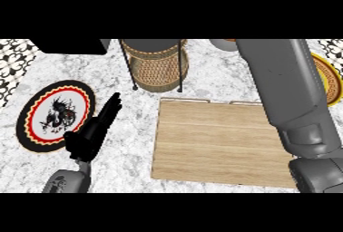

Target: Pick the lemon from the tray and place it in the tiered basket

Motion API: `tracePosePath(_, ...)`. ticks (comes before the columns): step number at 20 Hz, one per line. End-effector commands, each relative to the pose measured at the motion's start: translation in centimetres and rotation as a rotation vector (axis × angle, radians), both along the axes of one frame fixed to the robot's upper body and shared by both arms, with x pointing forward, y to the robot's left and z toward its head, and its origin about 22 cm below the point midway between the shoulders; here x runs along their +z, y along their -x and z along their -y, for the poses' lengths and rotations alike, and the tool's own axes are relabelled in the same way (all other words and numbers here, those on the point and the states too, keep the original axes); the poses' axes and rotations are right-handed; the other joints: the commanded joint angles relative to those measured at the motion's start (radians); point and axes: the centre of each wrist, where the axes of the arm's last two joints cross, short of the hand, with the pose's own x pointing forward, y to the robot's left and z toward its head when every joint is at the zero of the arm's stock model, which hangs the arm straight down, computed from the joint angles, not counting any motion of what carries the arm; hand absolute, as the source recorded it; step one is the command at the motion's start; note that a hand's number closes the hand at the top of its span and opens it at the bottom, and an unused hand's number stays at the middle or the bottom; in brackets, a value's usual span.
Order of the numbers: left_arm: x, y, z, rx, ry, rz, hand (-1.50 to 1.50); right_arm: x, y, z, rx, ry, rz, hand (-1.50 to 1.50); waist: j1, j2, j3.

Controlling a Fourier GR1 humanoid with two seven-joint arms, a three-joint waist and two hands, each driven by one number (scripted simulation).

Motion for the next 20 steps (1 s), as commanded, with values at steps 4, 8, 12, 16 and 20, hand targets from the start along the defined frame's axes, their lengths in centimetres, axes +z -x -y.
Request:
tracePosePath(4,-0.1,-0.2,0.7,-0.019,-0.003,0.01,0.0,-0.8,-1.5,-5.4,0.033,0.036,-0.051,1.5,0.018,0.01,-0.001)
tracePosePath(8,0.3,-1.6,1.1,-0.017,0.003,0.036,0.0,-2.1,-2.2,-6.1,0.043,0.031,-0.073,1.5,0.033,0.02,-0.001)
tracePosePath(12,1.7,-1.8,-0.1,-0.039,-0.011,0.031,0.0,-4.1,-2.5,-6.3,0.055,0.029,-0.076,1.5,0.045,0.022,-0.001)
tracePosePath(16,-0.2,-1.3,0.3,-0.04,-0.009,0.033,0.0,-3.9,-2.1,-8.4,0.069,-0.002,-0.097,1.5,0.047,0.024,-0.002)
tracePosePath(20,1.1,-2.2,1.7,-0.073,-0.015,0.033,0.0,-4.0,-2.2,-8.6,0.09,-0.08,-0.128,1.5,0.061,0.023,-0.001)
